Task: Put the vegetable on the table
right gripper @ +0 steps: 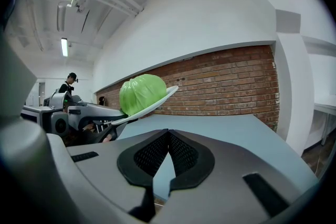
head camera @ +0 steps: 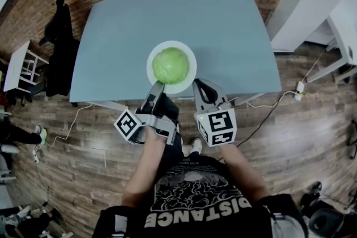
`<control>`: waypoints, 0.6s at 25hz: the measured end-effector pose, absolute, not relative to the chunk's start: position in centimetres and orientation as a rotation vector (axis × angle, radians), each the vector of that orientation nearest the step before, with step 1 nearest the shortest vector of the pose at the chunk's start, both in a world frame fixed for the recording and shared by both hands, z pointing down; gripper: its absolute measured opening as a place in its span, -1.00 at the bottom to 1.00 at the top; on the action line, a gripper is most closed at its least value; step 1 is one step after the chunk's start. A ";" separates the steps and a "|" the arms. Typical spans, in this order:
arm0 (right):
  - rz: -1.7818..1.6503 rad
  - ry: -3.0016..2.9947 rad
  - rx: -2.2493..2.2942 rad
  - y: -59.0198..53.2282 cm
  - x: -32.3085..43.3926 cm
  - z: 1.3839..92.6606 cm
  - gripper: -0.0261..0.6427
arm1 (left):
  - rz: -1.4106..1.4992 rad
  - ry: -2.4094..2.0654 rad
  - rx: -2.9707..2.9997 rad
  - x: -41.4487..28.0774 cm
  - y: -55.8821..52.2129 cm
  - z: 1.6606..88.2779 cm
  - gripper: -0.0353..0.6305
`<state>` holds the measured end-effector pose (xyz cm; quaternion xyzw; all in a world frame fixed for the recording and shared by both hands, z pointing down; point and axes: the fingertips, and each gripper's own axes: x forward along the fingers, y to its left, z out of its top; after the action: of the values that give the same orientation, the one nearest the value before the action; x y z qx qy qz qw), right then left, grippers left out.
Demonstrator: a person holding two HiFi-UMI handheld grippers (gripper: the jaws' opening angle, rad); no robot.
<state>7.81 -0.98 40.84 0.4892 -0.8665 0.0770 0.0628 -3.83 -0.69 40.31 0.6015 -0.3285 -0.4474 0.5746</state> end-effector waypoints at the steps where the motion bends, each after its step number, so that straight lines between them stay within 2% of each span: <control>1: 0.232 -2.615 1.482 -1.3 7.8 40.7 -0.89 | -1.049 -0.767 1.409 -3.9 -1.0 40.3 -0.86; 7: 0.203 -2.609 1.507 -0.9 7.0 41.1 -0.89 | -1.044 -0.744 1.418 -4.5 -0.8 40.9 -0.86; 15: 0.232 -2.557 1.527 -6.3 4.8 41.1 -0.89 | -1.016 -0.705 1.394 -6.3 -6.5 41.0 -0.86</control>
<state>4.81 -6.26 41.11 0.5097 -0.8534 0.0775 0.0770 -6.27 -6.49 40.96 0.6004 -0.3037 -0.4377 0.5964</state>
